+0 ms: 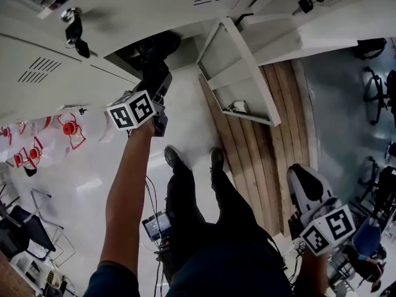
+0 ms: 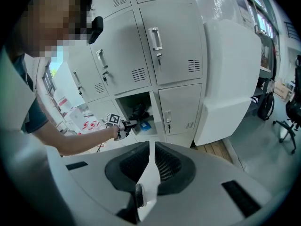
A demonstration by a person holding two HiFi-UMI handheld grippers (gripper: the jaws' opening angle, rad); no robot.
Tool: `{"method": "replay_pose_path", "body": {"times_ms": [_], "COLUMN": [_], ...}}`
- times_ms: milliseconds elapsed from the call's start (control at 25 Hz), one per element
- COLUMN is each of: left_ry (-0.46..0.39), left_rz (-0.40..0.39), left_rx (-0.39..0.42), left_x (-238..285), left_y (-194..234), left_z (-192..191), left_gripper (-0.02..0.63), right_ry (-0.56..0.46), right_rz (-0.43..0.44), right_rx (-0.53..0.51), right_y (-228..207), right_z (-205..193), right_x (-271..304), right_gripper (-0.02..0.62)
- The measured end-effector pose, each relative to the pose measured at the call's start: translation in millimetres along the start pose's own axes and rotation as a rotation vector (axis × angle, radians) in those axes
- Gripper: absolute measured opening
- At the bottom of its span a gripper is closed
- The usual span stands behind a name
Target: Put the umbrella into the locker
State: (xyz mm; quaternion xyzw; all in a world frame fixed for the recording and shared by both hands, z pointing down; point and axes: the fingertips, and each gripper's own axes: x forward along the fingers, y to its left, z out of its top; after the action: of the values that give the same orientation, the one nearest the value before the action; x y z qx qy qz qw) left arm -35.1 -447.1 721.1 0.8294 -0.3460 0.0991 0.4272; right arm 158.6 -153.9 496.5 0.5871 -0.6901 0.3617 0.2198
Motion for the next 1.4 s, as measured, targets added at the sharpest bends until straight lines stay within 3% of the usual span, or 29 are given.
{"method": "replay_pose_path", "body": {"times_ms": [320,560,720,840,1000,1400], "left_ry": [-0.029,-0.069,-0.108,-0.135,-0.152,-0.198], "left_rz": [0.013,-0.018,-0.020,-0.001,0.017,0.007], "left_rx": [0.103,0.029,0.001,-0.031,-0.035,0.114], "left_x": [30.9,36.2,38.5,43.3,49.5,58.2], "left_y": [-8.4,-25.7,-27.4,-18.4,-6.5,-11.9], "left_z": [7.6,33.7,54.3,67.1,79.4,110.2], "left_gripper": [0.235,0.271,0.293,0.299,0.314,0.327], "right_ry": [0.043,0.038,-0.069,-0.128,-0.152,-0.164], "right_rz": [-0.025,-0.019,0.041,0.098,0.156,0.206], "right_rx": [0.019,0.019,-0.055,-0.142,-0.173,-0.155], "right_y": [-6.9,-3.8,17.7,42.6,64.3,91.7], "right_z": [-15.4,-10.1,20.1,40.8,61.3,92.3], "right_x": [12.1,18.3,27.7,58.0,112.7,225.2], "right_gripper": [0.049,0.049,0.049,0.049,0.049,0.049]}}
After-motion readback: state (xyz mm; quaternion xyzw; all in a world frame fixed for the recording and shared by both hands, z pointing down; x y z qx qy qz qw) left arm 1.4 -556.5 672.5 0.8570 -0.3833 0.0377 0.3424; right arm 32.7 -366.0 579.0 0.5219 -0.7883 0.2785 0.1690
